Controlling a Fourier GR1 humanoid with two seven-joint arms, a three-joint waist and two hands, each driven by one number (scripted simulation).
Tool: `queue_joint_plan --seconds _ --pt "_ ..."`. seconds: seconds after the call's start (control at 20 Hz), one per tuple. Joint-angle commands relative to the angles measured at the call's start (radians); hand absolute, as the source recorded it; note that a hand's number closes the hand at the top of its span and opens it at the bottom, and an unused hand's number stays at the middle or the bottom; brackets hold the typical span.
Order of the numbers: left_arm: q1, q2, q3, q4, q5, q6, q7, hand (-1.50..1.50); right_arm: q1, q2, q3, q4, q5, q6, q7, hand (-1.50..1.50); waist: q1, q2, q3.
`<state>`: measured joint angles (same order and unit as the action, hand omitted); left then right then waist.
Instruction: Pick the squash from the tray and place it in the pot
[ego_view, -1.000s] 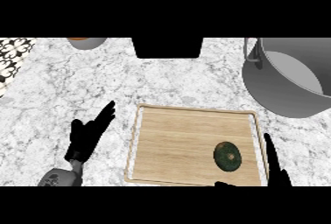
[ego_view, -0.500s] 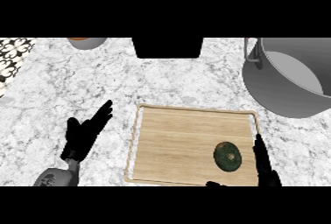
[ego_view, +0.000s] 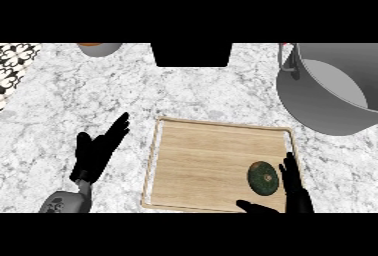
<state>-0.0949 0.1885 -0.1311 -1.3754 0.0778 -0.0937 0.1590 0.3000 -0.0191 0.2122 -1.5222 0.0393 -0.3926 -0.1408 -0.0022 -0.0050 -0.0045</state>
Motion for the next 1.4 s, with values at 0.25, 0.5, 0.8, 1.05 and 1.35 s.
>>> queue_joint_plan --seconds 0.25,0.5,0.8,1.05,1.35 --pt "-0.018 -0.001 0.022 0.045 -0.014 -0.028 -0.039 0.0 -0.116 0.018 0.013 0.278 0.002 -0.038 -0.183 1.5 0.004 0.007 0.005" --pt "0.043 -0.004 0.012 0.004 -0.026 -0.016 -0.046 0.0 -0.129 0.018 -0.013 0.272 -0.096 -0.003 -0.267 1.5 0.009 0.006 0.006" --pt "0.026 -0.024 0.004 0.012 -0.039 -0.01 -0.047 0.0 -0.192 -0.121 -0.105 0.284 -0.151 0.078 -0.363 1.5 0.006 0.007 0.005" --pt "0.012 -0.022 -0.002 -0.008 -0.024 -0.023 -0.016 0.0 -0.199 -0.47 -0.18 0.259 -0.222 0.399 -0.347 1.5 0.029 0.02 0.013" --pt "0.014 -0.02 -0.008 -0.008 -0.022 -0.038 -0.027 0.0 -0.262 -0.716 -0.325 0.416 -0.327 0.684 -0.47 1.5 0.039 0.026 0.019"
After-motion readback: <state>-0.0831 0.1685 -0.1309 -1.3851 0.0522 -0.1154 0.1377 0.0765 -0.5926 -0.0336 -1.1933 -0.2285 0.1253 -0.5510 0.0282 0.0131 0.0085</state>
